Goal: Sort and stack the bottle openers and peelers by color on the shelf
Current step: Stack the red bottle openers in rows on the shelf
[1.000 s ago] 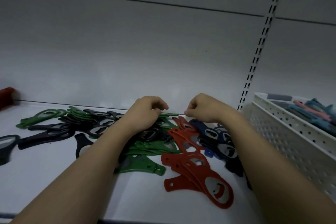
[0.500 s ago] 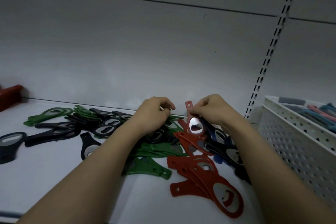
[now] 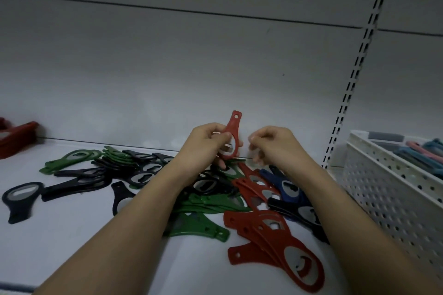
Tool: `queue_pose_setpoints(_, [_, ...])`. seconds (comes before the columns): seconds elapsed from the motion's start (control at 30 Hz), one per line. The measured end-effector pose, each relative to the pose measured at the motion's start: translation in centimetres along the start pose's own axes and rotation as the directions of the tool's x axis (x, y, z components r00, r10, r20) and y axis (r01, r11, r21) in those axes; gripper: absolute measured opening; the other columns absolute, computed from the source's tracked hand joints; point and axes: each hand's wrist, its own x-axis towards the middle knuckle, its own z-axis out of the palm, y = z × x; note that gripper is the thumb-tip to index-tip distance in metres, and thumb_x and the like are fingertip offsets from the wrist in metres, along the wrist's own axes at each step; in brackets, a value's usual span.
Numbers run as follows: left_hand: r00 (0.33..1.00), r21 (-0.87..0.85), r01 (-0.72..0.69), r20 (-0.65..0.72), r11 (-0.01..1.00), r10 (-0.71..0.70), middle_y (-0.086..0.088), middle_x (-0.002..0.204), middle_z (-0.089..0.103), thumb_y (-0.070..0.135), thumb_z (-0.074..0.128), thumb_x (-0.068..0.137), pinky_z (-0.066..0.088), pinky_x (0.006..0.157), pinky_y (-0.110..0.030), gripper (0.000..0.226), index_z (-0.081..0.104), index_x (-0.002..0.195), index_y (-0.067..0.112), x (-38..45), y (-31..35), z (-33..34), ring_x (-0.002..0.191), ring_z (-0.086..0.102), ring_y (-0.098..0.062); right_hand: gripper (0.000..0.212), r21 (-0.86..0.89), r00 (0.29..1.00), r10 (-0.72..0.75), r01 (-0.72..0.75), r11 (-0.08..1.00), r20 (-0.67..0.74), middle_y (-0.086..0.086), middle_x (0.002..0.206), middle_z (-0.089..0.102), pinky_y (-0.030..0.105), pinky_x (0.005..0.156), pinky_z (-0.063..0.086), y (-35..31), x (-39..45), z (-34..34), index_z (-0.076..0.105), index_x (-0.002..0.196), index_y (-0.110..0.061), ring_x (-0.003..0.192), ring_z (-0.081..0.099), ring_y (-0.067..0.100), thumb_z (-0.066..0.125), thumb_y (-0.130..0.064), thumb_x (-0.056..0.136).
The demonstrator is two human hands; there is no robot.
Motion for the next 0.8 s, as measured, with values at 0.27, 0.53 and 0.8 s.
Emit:
queue_pose_setpoints(0.27, [0.996,-0.154,0.091,-0.007,0.984,-0.093,-0.009,0.093,0.077,0.009,0.057,0.095,0.041,0.045,-0.022,0.022,0.059,0.117,0.003,-0.3,0.8,-0.1,0.059,0.066,-0.013,0.026,-0.605,0.993,0.073,-0.002,0.796,0.093,0.008,0.094,0.07,0.04,0.084,0.056,1.1,0.1,1.8,0.067,0.099,-0.01,0.087,0.067,0.024,0.073,-0.03,0.084])
queue_pose_setpoints(0.53, [0.992,-0.152,0.099,-0.066,0.983,-0.11,-0.005,0.09,0.077,0.01,0.052,0.097,0.036,0.045,-0.024,0.018,0.059,0.113,0.006,-0.2,0.7,-0.2,0.051,0.057,-0.01,0.013,-0.417,0.996,0.068,-0.037,0.908,0.06,0.007,0.073,0.073,0.022,0.054,0.051,0.0,-0.2,0.4,0.075,0.08,-0.007,0.059,0.065,0.013,0.072,-0.019,0.082])
queue_pose_setpoints(0.8, [0.978,-0.224,0.085,-0.165,0.971,-0.124,-0.006,0.093,0.072,0.015,0.047,0.102,0.047,0.046,-0.024,0.016,0.057,0.114,0.011,0.0,0.6,-0.8,0.061,0.067,-0.014,0.013,0.135,0.998,0.012,-0.02,0.991,0.06,0.002,0.077,0.07,0.021,0.054,0.049,-1.0,-0.6,-1.4,0.072,0.088,-0.009,0.059,0.061,0.007,0.063,-0.016,0.095])
